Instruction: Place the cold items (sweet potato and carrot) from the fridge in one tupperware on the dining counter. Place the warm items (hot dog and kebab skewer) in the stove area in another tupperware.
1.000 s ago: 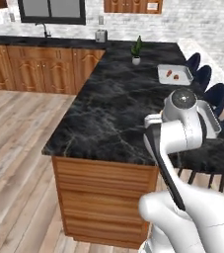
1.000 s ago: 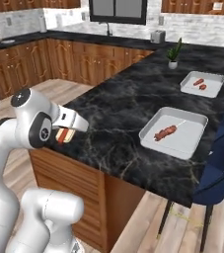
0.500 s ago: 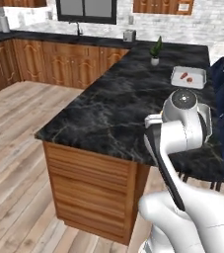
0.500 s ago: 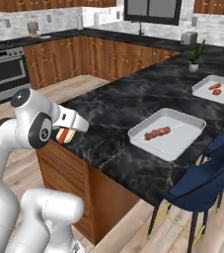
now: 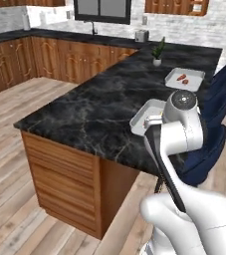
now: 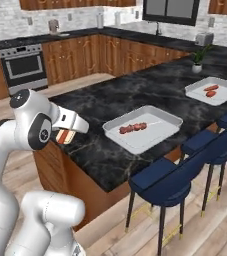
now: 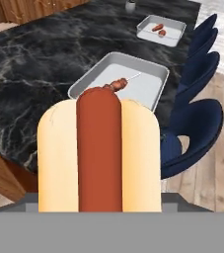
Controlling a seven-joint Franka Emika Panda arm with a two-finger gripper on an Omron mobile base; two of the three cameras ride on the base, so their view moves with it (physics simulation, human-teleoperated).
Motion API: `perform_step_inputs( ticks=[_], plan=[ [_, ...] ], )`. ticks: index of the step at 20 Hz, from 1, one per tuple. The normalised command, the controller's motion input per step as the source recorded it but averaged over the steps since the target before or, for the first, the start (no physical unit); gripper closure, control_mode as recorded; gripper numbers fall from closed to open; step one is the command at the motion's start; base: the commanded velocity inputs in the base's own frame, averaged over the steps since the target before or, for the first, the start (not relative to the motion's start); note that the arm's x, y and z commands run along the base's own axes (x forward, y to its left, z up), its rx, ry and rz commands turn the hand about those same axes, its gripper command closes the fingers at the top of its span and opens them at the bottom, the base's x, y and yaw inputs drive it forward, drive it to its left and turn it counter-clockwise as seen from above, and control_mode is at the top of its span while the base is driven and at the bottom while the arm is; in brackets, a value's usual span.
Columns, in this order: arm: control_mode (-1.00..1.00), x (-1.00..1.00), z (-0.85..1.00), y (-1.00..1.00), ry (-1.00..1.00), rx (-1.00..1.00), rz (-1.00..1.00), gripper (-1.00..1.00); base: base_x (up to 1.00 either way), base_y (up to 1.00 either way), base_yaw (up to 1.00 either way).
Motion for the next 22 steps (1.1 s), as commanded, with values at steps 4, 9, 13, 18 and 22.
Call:
perform_step_inputs(
  ticks=[4, 9, 13, 18, 22],
  plan=[
    [1.00, 0.00, 0.00, 0.00, 0.00, 0.00, 0.00, 1.00, -0.18, -1.00, 0.27],
    [1.00, 0.00, 0.00, 0.00, 0.00, 0.00, 0.00, 1.00, -0.10, -1.00, 0.28],
    [1.00, 0.00, 0.00, 0.00, 0.00, 0.00, 0.00, 1.00, 0.04, -0.91, 0.35],
    [1.00, 0.00, 0.00, 0.00, 0.00, 0.00, 0.00, 1.00, 0.19, -0.77, 0.44],
    [1.00, 0.00, 0.00, 0.00, 0.00, 0.00, 0.00, 1.00, 0.23, -0.78, 0.44]
  ],
)
